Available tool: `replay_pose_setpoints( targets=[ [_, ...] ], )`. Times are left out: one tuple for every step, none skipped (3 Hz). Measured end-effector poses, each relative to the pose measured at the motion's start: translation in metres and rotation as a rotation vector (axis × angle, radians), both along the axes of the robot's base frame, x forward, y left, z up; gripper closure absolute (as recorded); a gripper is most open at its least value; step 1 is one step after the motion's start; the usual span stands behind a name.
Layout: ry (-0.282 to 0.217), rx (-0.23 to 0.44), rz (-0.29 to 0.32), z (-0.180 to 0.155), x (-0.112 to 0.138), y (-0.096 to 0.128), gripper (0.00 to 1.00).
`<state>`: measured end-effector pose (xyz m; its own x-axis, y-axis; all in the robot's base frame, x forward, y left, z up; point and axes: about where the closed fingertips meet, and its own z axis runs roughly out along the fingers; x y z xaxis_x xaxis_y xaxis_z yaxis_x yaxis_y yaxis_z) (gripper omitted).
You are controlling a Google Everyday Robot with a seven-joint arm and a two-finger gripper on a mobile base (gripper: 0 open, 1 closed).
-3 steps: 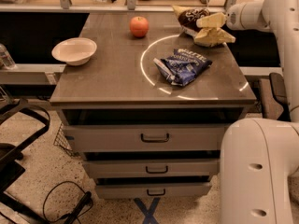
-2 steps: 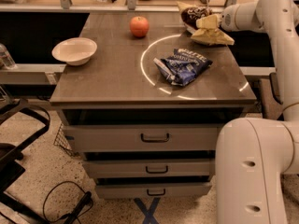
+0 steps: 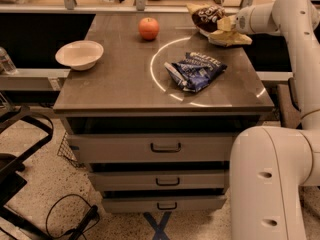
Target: Move brown chip bag near paper bowl
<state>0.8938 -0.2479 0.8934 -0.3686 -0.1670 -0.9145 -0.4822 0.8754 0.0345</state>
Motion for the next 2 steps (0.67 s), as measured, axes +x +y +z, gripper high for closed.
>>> replay_pose_setpoints(
  targets=[
    [0.004,0.001,0.004,-0.0032,0.0013,0.0032,1.00],
    [-0.014,-0.002,0.004,0.0064,-0.0002,0.0016,1.00]
  ],
)
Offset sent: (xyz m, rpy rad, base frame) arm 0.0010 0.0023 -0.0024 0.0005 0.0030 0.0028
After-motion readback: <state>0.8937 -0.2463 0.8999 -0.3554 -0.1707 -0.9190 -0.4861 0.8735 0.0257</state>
